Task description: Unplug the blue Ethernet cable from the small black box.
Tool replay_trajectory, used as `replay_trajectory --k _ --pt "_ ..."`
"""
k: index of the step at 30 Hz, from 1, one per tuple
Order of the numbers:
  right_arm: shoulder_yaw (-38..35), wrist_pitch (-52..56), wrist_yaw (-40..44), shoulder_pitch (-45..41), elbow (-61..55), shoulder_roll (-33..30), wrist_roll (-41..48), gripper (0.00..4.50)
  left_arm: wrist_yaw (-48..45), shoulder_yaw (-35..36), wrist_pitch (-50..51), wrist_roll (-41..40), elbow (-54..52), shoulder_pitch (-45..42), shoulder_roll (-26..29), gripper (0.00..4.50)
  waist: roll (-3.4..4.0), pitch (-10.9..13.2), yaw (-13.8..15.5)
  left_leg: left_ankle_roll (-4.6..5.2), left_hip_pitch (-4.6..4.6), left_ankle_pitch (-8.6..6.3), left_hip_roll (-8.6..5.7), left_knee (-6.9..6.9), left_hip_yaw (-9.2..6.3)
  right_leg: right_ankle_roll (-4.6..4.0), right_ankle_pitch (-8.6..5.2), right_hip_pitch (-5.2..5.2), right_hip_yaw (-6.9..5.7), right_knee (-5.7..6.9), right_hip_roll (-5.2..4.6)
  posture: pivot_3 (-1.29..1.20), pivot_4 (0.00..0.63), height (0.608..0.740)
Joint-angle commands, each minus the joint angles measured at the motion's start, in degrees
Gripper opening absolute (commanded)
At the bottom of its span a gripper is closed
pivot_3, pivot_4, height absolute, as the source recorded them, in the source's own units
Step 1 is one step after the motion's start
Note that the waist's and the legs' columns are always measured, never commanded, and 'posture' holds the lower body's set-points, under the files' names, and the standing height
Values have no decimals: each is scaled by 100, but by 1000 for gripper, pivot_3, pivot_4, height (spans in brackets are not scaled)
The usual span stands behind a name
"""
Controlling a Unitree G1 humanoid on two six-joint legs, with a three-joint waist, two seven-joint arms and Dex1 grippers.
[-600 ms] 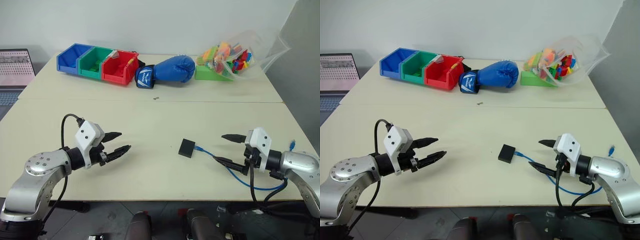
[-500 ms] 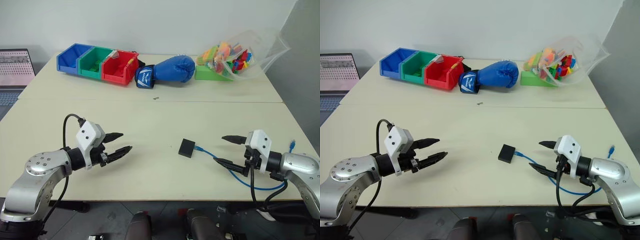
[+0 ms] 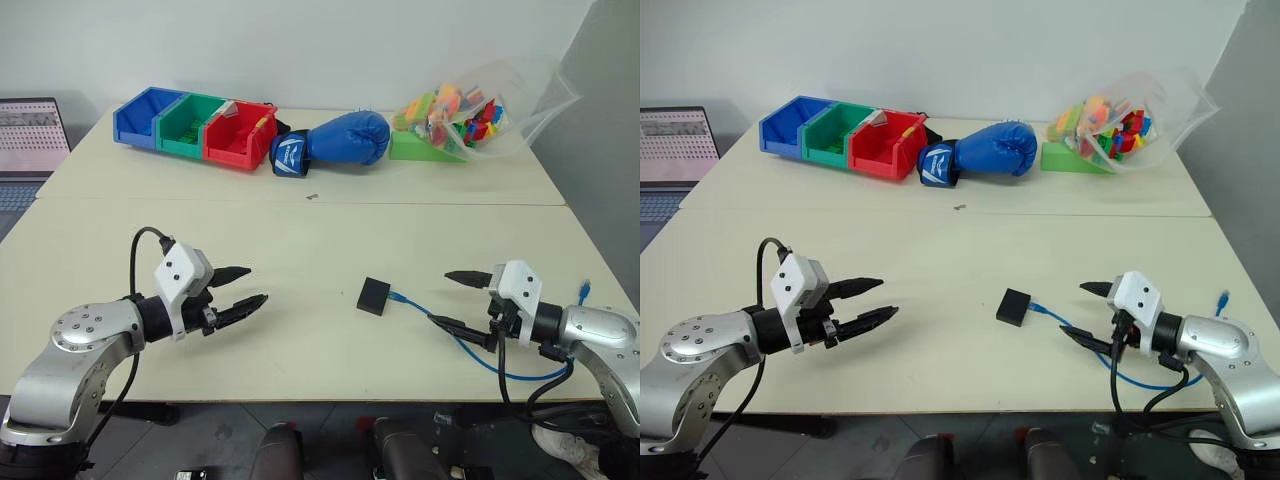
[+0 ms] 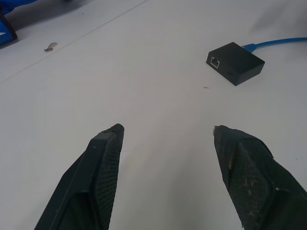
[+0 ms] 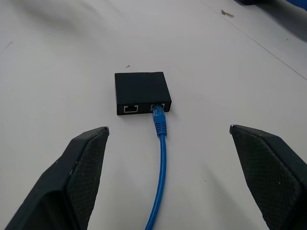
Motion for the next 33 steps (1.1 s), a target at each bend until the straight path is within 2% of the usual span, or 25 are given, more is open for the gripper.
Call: replay_trajectory --k 1,8,17,20,27,28,29,30,33 --pt "420 145 -327 -253 -38 119 -395 4283 -262 -202 99 -197 -431 -74 163 3174 0 0 -6 0 0 0 0 0 0 0 0 0 1 0 0 0 150 740" --pt "1125 355 -708 -653 360 581 -864 4283 -891 -523 171 -590 -712 -275 303 3174 0 0 1 0 -1 0 0 2 1 0 0 0 0 1 0 0 150 740" --pt "1519 510 -853 -1182 1071 1000 -1186 4283 -1191 -832 -7 -467 -660 -560 383 3174 2 1 5 0 -1 0 0 3 1 -1 0 -1 -1 1 2 0 150 740" --pt "1583 575 -789 -1324 1238 1062 -1192 3817 -1206 -888 -93 -401 -632 -530 356 3202 2 1 -3 0 -1 0 0 3 1 -1 0 -2 -1 1 2 0 150 740" --pt "1689 642 -645 -1495 1400 1038 -1283 2061 -1237 -906 -276 -326 -515 -445 297 3202 2 1 -8 0 0 0 0 4 1 -1 0 -1 -1 3 3 0 150 740" --pt "1730 594 -596 -1522 1428 997 -1340 1711 -1228 -895 -300 -328 -473 -433 272 3202 2 1 -8 0 0 0 0 4 1 -1 0 -1 -1 3 3 0 150 740" --pt "1759 556 -562 -1539 1448 967 -1384 1602 -1220 -887 -316 -332 -444 -426 255 3202 2 1 -8 0 0 0 0 4 1 -1 0 -1 -1 3 3 0 150 740" --pt "1786 492 -530 -1557 1464 933 -1439 1238 -1204 -879 -322 -336 -400 -428 236 3202 2 1 -9 0 0 0 0 4 1 -1 0 -1 -1 3 3 0 150 740" --pt "1815 266 -444 -1615 1452 832 -1548 546 -1107 -833 -247 -399 -251 -480 138 3202 2 1 -4 0 0 0 1 5 1 -1 1 -1 -3 3 3 0 150 740"
